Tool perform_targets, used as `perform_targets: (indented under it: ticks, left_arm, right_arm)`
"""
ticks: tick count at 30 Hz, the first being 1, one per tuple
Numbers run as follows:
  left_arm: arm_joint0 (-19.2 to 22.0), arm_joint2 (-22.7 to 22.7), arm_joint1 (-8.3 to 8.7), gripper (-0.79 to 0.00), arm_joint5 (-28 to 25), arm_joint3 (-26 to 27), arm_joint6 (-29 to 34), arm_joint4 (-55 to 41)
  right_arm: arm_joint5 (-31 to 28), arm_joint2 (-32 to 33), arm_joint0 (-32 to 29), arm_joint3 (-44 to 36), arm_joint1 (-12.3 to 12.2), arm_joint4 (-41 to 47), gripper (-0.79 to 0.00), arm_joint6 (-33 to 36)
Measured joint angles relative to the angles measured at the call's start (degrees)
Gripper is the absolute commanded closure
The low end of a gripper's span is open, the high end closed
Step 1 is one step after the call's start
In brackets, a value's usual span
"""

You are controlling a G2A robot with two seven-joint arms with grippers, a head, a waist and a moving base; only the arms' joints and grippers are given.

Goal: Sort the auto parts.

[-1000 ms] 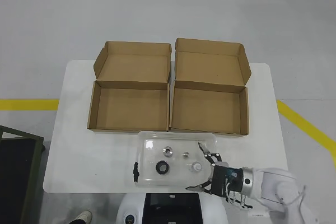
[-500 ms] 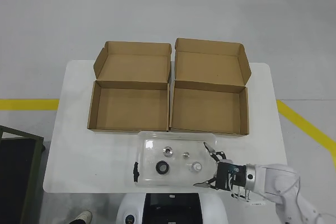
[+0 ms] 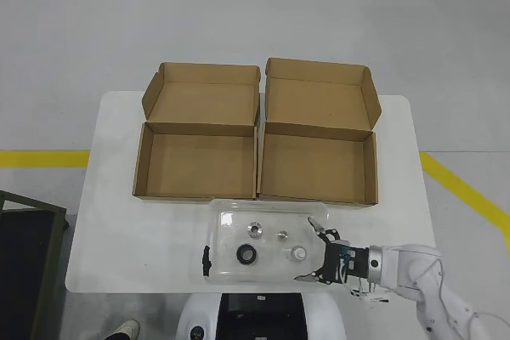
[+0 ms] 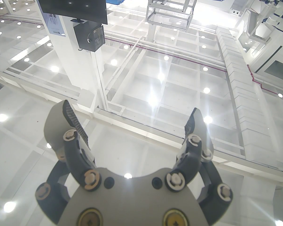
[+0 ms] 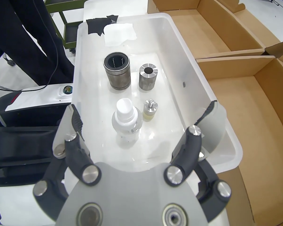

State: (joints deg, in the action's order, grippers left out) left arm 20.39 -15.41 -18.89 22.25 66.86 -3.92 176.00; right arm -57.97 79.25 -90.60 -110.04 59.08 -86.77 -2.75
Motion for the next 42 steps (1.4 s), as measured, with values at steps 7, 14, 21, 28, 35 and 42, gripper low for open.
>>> perform_targets:
  ticks: [7, 14, 21, 28, 35, 42]
  left_arm:
    - [0.0, 0.0, 0.0, -0.785, 0.0, 0.0, 0.0, 0.0]
    - [0.0, 0.0, 0.0, -0.785, 0.0, 0.0, 0.0, 0.0]
    - [0.0, 0.0, 0.0, -0.785, 0.0, 0.0, 0.0, 0.0]
    - [0.0, 0.0, 0.0, -0.785, 0.0, 0.0, 0.0, 0.0]
    - [0.0, 0.0, 0.0, -0.785, 0.0, 0.0, 0.0, 0.0]
    - [0.0, 0.0, 0.0, -0.785, 0.0, 0.0, 0.0, 0.0]
  right_arm:
    - [0.3, -0.8, 0.3, 0.4, -0.3, -1.8, -0.382, 0.3]
    - [0.6, -1.4, 0.3, 0.3, -0.6, -2.6, -0.369, 0.3]
    - [0.7, -2.6, 0.9, 0.9, -0.9, -3.2, -0.222, 0.6]
    - [0.0, -2.7, 1.3, 0.4, -1.2, -2.0, 0.0, 0.6]
    - [0.0, -1.4, 0.1, -2.7, -2.1, 2.8, 0.0, 0.3]
    - [0.0, -0.3, -1.0, -4.9, -3.1, 13.4, 0.0, 0.3]
